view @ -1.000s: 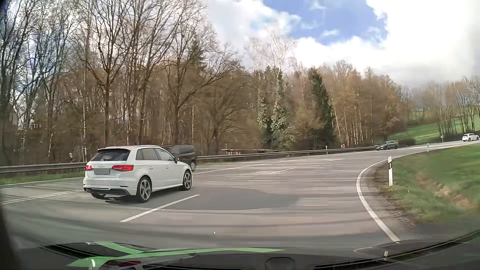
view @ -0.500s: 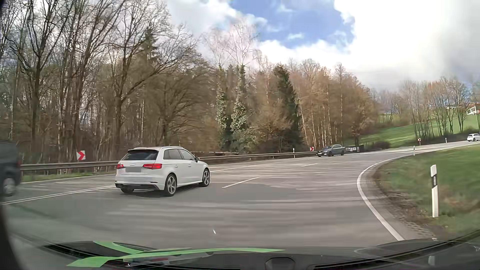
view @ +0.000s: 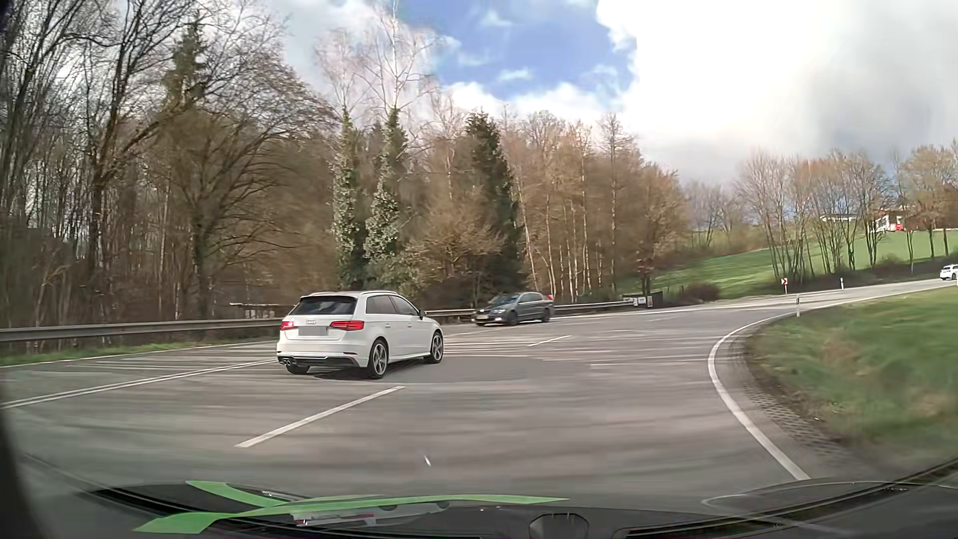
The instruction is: Follow the waypoints while adhering to traffic rules and regulations
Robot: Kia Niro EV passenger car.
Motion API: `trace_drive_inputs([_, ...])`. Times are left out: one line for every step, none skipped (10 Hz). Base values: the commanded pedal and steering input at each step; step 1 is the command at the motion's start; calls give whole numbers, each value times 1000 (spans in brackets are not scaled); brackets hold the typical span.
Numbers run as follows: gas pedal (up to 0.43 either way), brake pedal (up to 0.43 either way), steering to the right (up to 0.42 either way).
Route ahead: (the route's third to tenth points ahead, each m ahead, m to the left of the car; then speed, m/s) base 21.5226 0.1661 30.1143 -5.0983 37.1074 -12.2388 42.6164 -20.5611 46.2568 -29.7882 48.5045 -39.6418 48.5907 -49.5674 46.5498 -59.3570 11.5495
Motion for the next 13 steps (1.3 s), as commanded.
trace_drive_inputs([209,0,114])
trace_drive_inputs([209,0,115])
trace_drive_inputs([209,0,115])
trace_drive_inputs([209,0,115])
trace_drive_inputs([209,0,116])
trace_drive_inputs([209,0,116])
trace_drive_inputs([209,0,116])
trace_drive_inputs([209,0,116])
trace_drive_inputs([209,0,116])
trace_drive_inputs([209,0,116])
trace_drive_inputs([209,0,116])
trace_drive_inputs([209,0,115])
trace_drive_inputs([209,0,113])
